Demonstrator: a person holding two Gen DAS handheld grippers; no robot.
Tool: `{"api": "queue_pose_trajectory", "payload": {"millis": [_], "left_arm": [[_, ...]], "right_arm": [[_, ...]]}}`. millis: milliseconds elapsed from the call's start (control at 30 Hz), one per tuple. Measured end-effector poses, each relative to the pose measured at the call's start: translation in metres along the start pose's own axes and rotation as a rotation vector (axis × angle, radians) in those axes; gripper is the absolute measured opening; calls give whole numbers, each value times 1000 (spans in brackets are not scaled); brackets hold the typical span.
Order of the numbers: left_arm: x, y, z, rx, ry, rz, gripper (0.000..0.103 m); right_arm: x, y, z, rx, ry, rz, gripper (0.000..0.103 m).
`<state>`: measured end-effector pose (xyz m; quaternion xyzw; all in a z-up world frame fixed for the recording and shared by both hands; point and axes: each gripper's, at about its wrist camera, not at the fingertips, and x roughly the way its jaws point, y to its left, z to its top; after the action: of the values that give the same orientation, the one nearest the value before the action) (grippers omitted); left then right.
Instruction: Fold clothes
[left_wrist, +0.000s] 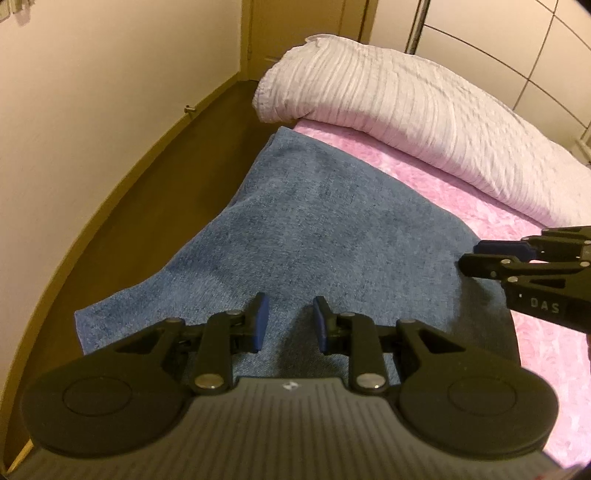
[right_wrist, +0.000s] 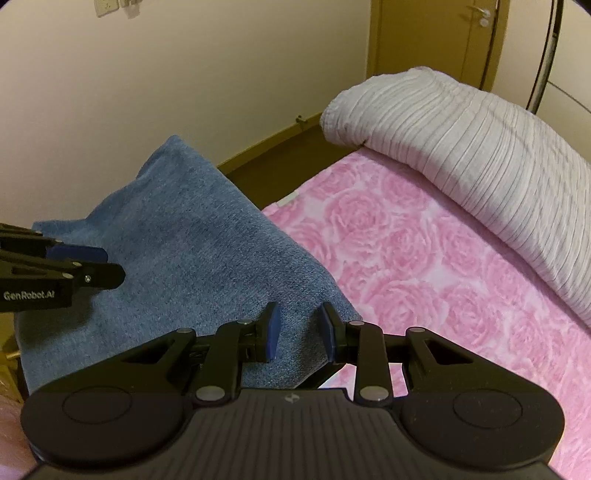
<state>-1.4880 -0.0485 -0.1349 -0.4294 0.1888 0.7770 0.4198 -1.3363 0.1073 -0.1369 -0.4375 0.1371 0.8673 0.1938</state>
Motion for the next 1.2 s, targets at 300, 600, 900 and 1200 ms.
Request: {"api": "queue_pose_trajectory", "payload": {"millis": [300,600,900,1200], "left_arm": [[-55,-23,-20,-14,-34,128,43],[-145,-61,-75,-104,-68,214,56],[-252,-169,-176,-232,-121,340,74],[-318,-300,-265,-363,-99,437,95]], "right_arm": [[-73,-21,-26,115,-136,107,67],[-147,-38,-80,189,-181,199,82],[-234,-64,-162,68,-166,304,88],[-347,-115,-246,-85,-180,325,88]]}}
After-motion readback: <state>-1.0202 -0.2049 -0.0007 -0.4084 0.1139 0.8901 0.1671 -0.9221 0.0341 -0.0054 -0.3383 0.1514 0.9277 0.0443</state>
